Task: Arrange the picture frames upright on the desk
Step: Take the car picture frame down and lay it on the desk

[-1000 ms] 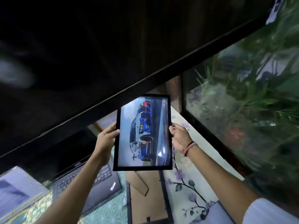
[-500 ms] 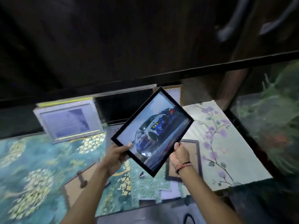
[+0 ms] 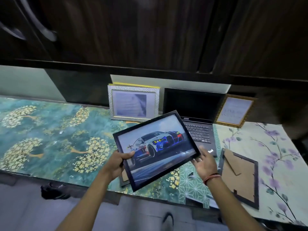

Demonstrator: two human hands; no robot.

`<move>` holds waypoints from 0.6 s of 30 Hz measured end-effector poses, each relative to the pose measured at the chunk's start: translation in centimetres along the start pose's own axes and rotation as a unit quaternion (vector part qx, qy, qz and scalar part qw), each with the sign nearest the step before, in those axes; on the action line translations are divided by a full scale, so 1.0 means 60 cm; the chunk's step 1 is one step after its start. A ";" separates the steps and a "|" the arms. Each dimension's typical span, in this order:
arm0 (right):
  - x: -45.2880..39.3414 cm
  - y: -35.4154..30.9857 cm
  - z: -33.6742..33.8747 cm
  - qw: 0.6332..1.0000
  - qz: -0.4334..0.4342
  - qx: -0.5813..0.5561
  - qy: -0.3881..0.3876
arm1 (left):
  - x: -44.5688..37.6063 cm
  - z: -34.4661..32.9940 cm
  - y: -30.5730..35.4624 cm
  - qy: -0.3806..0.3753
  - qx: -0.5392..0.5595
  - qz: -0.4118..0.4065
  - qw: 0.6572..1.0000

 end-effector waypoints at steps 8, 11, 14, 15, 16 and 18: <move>-0.099 0.053 -0.099 0.919 -0.026 0.357 -0.165 | -0.083 0.091 0.082 0.038 -0.069 -0.004 0.997; -0.145 0.103 -0.130 0.909 -0.015 0.391 -0.142 | -0.139 0.131 0.091 0.121 -0.102 0.017 0.987; -0.184 0.152 -0.154 0.894 -0.018 0.429 -0.131 | -0.193 0.173 0.096 0.181 -0.114 0.038 0.976; -0.195 0.165 -0.162 0.884 -0.011 0.448 -0.135 | -0.210 0.186 0.098 0.194 -0.124 0.044 0.972; -0.203 0.176 -0.173 0.870 -0.002 0.475 -0.136 | -0.228 0.196 0.100 0.202 -0.139 0.050 0.968; -0.220 0.195 -0.187 0.833 0.014 0.536 -0.133 | -0.256 0.207 0.106 0.223 -0.167 0.053 0.959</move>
Point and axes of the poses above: each hand's wrist, its own x-axis away from the middle knuckle, its own z-axis out of the back of the hand, y = z × x, the point moved 3 cm from there along -x, towards the middle knuckle, and after that the axes turned 6 degrees about z, right-handed, at the moved point
